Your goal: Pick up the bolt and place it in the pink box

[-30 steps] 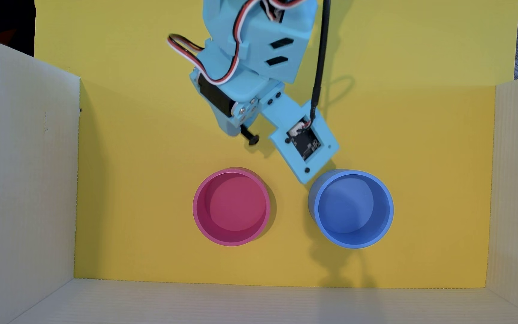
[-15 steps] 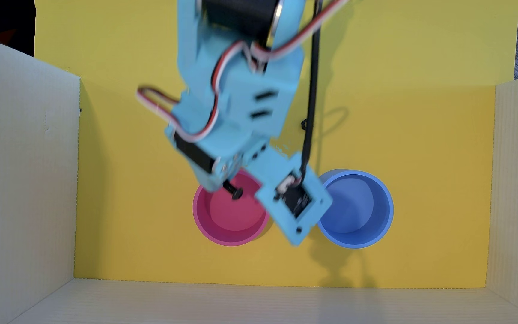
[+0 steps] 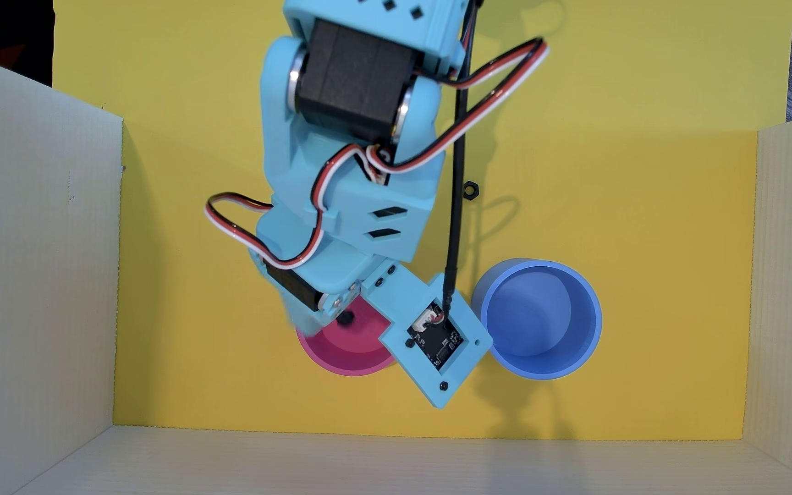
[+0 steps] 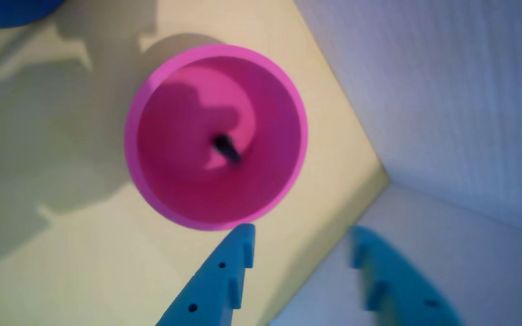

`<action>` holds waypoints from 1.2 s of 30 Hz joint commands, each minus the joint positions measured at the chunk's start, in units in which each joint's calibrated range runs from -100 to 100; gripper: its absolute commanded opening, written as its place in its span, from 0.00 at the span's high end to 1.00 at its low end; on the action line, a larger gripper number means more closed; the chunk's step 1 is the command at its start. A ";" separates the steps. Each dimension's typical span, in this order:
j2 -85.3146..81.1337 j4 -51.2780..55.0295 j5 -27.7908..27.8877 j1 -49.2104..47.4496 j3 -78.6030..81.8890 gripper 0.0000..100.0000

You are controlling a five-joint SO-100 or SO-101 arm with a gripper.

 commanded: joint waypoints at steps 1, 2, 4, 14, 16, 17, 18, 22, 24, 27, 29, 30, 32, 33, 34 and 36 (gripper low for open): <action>-0.61 1.13 0.16 -0.32 -1.41 0.78; -0.69 2.07 0.16 -0.32 -0.96 0.81; -0.78 3.61 0.16 -0.76 -0.42 0.97; -13.32 19.14 0.16 -8.78 8.27 0.99; -20.31 17.26 1.26 -10.47 13.06 0.99; -23.42 16.05 1.99 -10.99 15.50 0.99; -27.29 14.42 2.87 -11.43 18.67 0.99; -43.79 6.45 5.79 -11.06 32.69 0.99; -51.96 2.07 7.30 -10.92 40.29 0.99; -63.49 -3.42 9.65 -11.06 51.32 0.99; -70.73 -6.68 10.06 -11.50 58.20 0.99; -74.09 -7.80 10.06 -11.58 61.18 0.99; -80.83 -9.08 10.01 -11.58 66.88 0.99; -84.20 -9.26 9.96 -11.58 69.50 0.99; -87.31 -9.43 9.75 -11.65 71.95 0.99; -93.45 -9.17 9.59 -11.65 76.38 0.99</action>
